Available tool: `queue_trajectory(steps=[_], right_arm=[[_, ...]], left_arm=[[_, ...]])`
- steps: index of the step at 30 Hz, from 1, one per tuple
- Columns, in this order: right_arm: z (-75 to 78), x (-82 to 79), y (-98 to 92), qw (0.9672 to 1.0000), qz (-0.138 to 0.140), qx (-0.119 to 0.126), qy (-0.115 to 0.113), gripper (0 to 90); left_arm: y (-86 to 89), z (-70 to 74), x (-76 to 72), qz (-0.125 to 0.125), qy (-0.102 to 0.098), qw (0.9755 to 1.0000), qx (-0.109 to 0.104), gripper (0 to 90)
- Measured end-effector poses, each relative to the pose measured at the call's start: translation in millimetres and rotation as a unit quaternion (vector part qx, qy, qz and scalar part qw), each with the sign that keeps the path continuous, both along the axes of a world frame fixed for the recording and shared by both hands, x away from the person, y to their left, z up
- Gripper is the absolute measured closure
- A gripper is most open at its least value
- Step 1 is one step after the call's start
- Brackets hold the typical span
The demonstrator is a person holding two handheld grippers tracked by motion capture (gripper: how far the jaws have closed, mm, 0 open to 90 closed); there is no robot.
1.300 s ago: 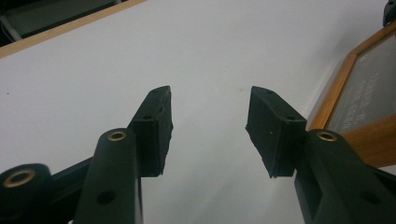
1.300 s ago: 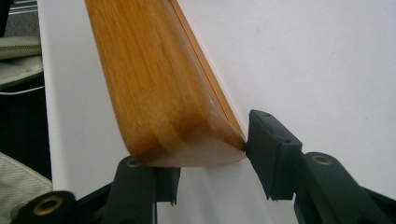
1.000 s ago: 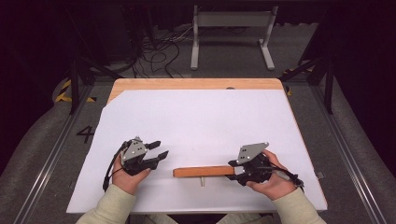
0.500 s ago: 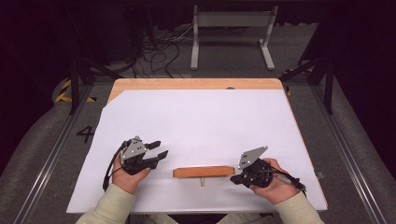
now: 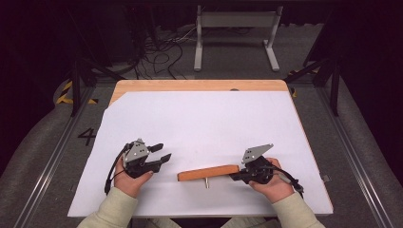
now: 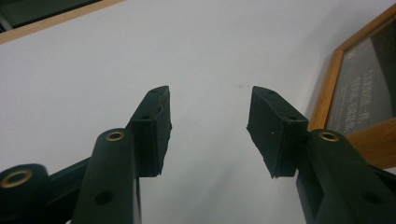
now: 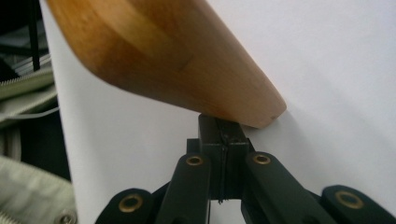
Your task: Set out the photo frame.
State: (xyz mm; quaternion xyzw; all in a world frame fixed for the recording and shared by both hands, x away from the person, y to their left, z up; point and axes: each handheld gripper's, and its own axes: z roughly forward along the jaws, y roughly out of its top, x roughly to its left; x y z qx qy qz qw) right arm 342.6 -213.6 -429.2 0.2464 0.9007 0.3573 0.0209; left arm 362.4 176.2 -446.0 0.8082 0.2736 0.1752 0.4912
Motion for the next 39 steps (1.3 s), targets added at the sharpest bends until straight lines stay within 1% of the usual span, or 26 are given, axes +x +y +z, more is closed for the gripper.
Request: queue_trajectory(steps=[3,4,7,9,11,13,14,15,16,17,18,19,20,24,27,28,29,30,31,32,33,34,35,36,38,39], right_arm=[[-3.2,9.2,-2.4,0.9995,-0.022,0.022,0.006,90.0],[-4.2,16.1,-2.7,0.999,-0.036,0.027,0.004,90.0],[-4.5,23.7,-1.4,0.9984,-0.048,0.029,0.003,90.0],[-4.9,31.9,1.1,0.9979,-0.056,0.031,0.003,90.0],[-6.9,43.8,5.9,0.9971,-0.067,0.035,0.002,90.0],[-8.6,51.2,9.7,0.9968,-0.073,0.034,-0.002,90.0],[-8.6,51.2,9.7,0.9968,-0.073,0.034,-0.002,90.0],[-9.5,55.1,11.9,0.9966,-0.075,0.034,0.0,90.0],[-10.3,59.5,14.4,0.9965,-0.076,0.034,0.003,90.0],[-10.7,67.5,20.7,0.9962,-0.082,0.027,0.003,90.0],[-10.7,67.5,20.7,0.9962,-0.082,0.027,0.003,90.0],[-10.7,70.9,23.7,0.9961,-0.083,0.027,0.001,90.0],[-10.6,74.3,26.4,0.9961,-0.084,0.026,0.002,90.0],[-11.0,84.8,33.9,0.9959,-0.088,0.02,0.001,90.0],[-10.4,83.2,32.9,0.9957,-0.091,0.018,-0.002,90.0],[-9.0,81.6,31.3,0.9956,-0.092,0.014,-0.009,90.0],[-6.7,78.9,29.1,0.9952,-0.096,0.011,-0.016,90.0],[-6.7,78.9,29.1,0.9952,-0.096,0.011,-0.016,90.0],[-2.6,73.8,24.6,0.9944,-0.101,0.012,-0.028,90.0],[0.7,69.6,21.7,0.9937,-0.105,0.005,-0.039,90.0],[4.3,64.7,18.9,0.9929,-0.108,0.0,-0.051,90.0],[7.9,59.6,15.5,0.9923,-0.109,0.001,-0.059,90.0],[11.2,54.1,11.8,0.9916,-0.112,0.005,-0.065,90.0],[17.1,46.9,3.9,0.9899,-0.119,-0.003,-0.077,90.0],[20.6,43.8,0.0,0.9895,-0.122,-0.003,-0.078,90.0],[27.6,37.8,-9.2,0.9874,-0.132,0.006,-0.086,90.0]], left_arm=[[0.4,-0.4,-0.5,0.003,-0.001,1.0,-0.002,48.9],[0.7,-0.4,-0.7,0.003,-0.001,1.0,-0.001,48.7],[2.2,-2.4,-0.8,0.004,0.001,1.0,-0.001,48.7],[3.6,-2.9,-1.4,0.007,0.002,1.0,-0.002,48.7],[5.2,-3.3,-2.4,0.011,0.003,0.9999,-0.006,48.8],[7.3,-4.6,-3.5,0.014,0.008,0.9998,-0.007,48.9],[7.3,-4.6,-3.5,0.014,0.008,0.9998,-0.007,48.9],[8.2,-4.8,-3.2,0.014,0.006,0.9999,-0.004,48.9],[8.3,-5.4,-3.2,0.015,0.007,0.9999,-0.005,48.9],[8.7,-5.3,-3.8,0.015,0.011,0.9998,-0.004,49.6],[8.7,-5.3,-3.8,0.015,0.011,0.9998,-0.004,50.1],[8.5,-5.4,-4.5,0.016,0.013,0.9998,-0.008,50.1],[8.9,-5.1,-4.3,0.013,0.009,0.9999,-0.005,50.3],[8.2,-6.0,-5.2,0.009,0.019,0.9998,-0.004,51.0],[7.7,-5.5,-6.1,0.006,0.034,0.9994,-0.005,53.7],[7.1,-5.1,-6.4,0.002,0.039,0.9992,-0.003,55.3],[5.0,-5.1,-7.4,-0.004,0.046,0.9989,-0.004,58.2],[5.0,-5.1,-7.4,-0.004,0.046,0.9989,-0.004,62.1],[3.5,-5.1,-8.1,-0.011,0.051,0.9986,-0.001,62.1],[1.9,-4.9,-8.4,-0.019,0.056,0.9983,0.003,65.2],[0.3,-4.7,-8.7,-0.028,0.062,0.9977,0.005,71.1],[-1.5,-4.3,-9.5,-0.037,0.071,0.9968,0.003,77.2],[-3.6,-3.1,-9.8,-0.051,0.08,0.9955,0.007,82.1],[-5.2,-2.5,-9.8,-0.058,0.084,0.9948,0.009,90.0],[-10.7,-1.0,-11.0,-0.076,0.092,0.9927,0.015,90.0],[-12.8,-0.7,-11.8,-0.081,0.094,0.9921,0.017,90.0]])
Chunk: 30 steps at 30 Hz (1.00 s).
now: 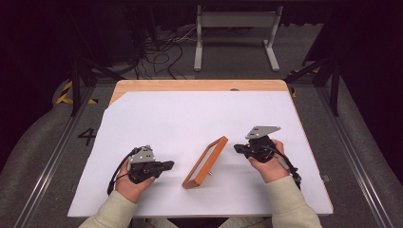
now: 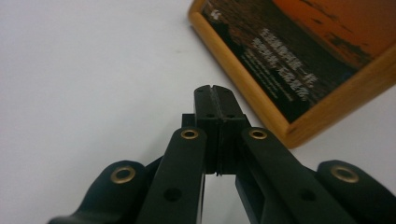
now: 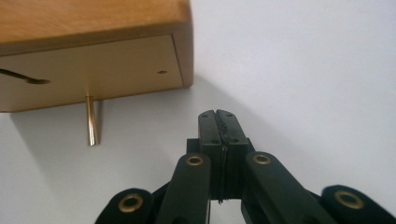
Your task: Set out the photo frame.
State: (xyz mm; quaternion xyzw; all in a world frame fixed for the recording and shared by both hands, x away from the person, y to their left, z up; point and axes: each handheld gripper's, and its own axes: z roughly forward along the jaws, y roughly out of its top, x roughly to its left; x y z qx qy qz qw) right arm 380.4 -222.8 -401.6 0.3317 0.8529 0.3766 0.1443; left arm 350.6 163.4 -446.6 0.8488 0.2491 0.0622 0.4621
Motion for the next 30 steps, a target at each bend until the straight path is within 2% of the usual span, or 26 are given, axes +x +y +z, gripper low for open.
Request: queue_trajectory(steps=[1,2,3,8,12,15,17,18,21,25,30], right_arm=[[0.0,0.0,0.0,1.0,0.0,0.0,0.0,90.0],[5.1,-4.4,-8.6,0.9999,-0.008,0.006,-0.007,90.0],[7.0,-6.4,-12.6,0.9999,-0.012,0.007,-0.01,90.0],[10.4,-12.1,-27.1,0.9995,-0.026,0.012,-0.012,90.0],[11.5,-15.2,-37.1,0.999,-0.039,0.023,-0.006,90.0],[12.3,-17.2,-39.3,0.9989,-0.039,0.026,-0.006,90.0],[12.9,-18.8,-39.8,0.9989,-0.038,0.026,-0.008,90.0],[13.2,-19.8,-40.0,0.9989,-0.038,0.026,-0.007,90.0],[13.8,-22.5,-41.6,0.9989,-0.038,0.026,-0.007,90.0],[15.0,-25.4,-44.7,0.9987,-0.042,0.029,-0.007,90.0],[16.7,-27.3,-46.8,0.9986,-0.043,0.029,-0.009,90.0]], left_arm=[[-2.9,0.2,-0.8,-0.007,0.002,1.0,0.002,90.0],[-8.3,0.2,-2.4,-0.022,0.013,0.9997,0.005,90.0],[-10.8,-0.1,-2.6,-0.03,0.015,0.9994,0.009,90.0],[-19.6,-3.6,-1.0,-0.044,0.023,0.9984,0.025,90.0],[-28.4,-5.6,0.1,-0.059,0.034,0.9973,0.027,90.0],[-35.7,-8.5,-0.4,-0.078,0.044,0.9948,0.05,90.0],[-38.3,-9.9,0.0,-0.083,0.058,0.9929,0.062,90.0],[-39.6,-10.7,0.0,-0.084,0.072,0.9916,0.067,90.0],[-41.6,-10.1,2.2,-0.09,0.078,0.9895,0.082,90.0],[-41.3,-10.5,3.3,-0.096,0.094,0.9877,0.08,90.0],[-45.0,-11.1,2.0,-0.115,0.095,0.9858,0.077,90.0]])
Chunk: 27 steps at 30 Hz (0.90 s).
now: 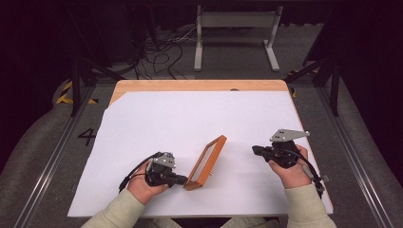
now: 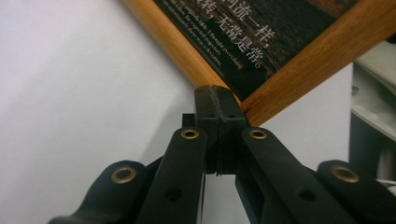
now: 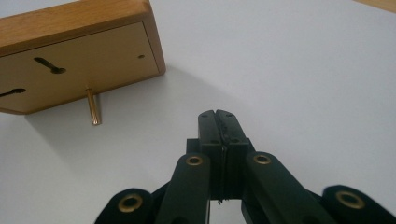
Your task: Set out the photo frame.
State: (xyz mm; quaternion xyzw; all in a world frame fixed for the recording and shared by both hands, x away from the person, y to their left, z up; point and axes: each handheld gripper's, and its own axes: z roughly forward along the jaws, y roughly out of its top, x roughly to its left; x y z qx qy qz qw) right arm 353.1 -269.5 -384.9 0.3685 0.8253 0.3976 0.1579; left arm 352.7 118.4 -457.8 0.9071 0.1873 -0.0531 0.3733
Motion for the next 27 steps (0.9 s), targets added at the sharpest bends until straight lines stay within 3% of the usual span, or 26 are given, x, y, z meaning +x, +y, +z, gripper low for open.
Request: queue_trajectory(steps=[11,20,27], right_arm=[[2.3,-3.0,-1.5,1.0,0.0,0.002,-0.002,90.0],[2.1,-3.7,-0.9,1.0,0.0,0.0,-0.001,90.0],[2.4,-4.5,0.1,1.0,0.002,-0.001,-0.001,90.0]], left_arm=[[-26.1,-0.1,-14.5,-0.056,0.012,0.9984,-0.007,90.0],[-41.3,-0.4,-21.3,-0.075,0.012,0.9969,-0.021,90.0],[-56.2,-1.6,-27.0,-0.088,0.0,0.9958,-0.025,90.0]])
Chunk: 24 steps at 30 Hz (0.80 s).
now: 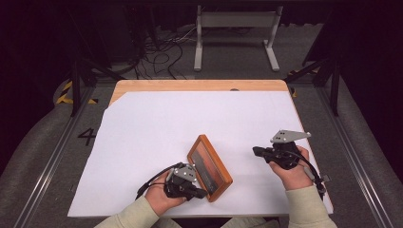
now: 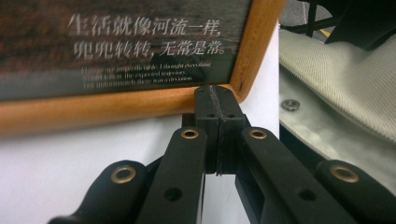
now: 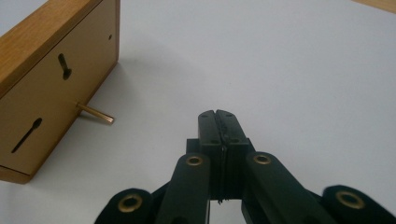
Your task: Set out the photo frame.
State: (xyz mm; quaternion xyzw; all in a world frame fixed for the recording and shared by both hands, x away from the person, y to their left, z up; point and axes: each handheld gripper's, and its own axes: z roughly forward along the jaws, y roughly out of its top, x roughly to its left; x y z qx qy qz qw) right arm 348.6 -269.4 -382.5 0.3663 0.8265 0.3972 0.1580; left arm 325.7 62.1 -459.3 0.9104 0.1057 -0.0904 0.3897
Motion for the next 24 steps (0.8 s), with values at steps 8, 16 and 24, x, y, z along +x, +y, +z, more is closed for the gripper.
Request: queue_trajectory(steps=[8,16,24], right_arm=[[3.2,-0.7,2.6,0.9998,0.008,0.017,0.01,80.0],[16.5,-4.0,20.6,0.9975,0.004,0.055,0.045,56.2],[44.8,-9.5,55.6,0.995,0.032,0.055,0.076,42.5]], left_arm=[[2.9,3.4,-0.3,0.002,-0.009,0.9999,-0.005,90.0],[45.1,17.2,11.5,0.065,-0.017,0.9968,-0.044,87.1],[80.9,24.5,19.1,0.124,-0.034,0.9895,-0.066,80.2]])
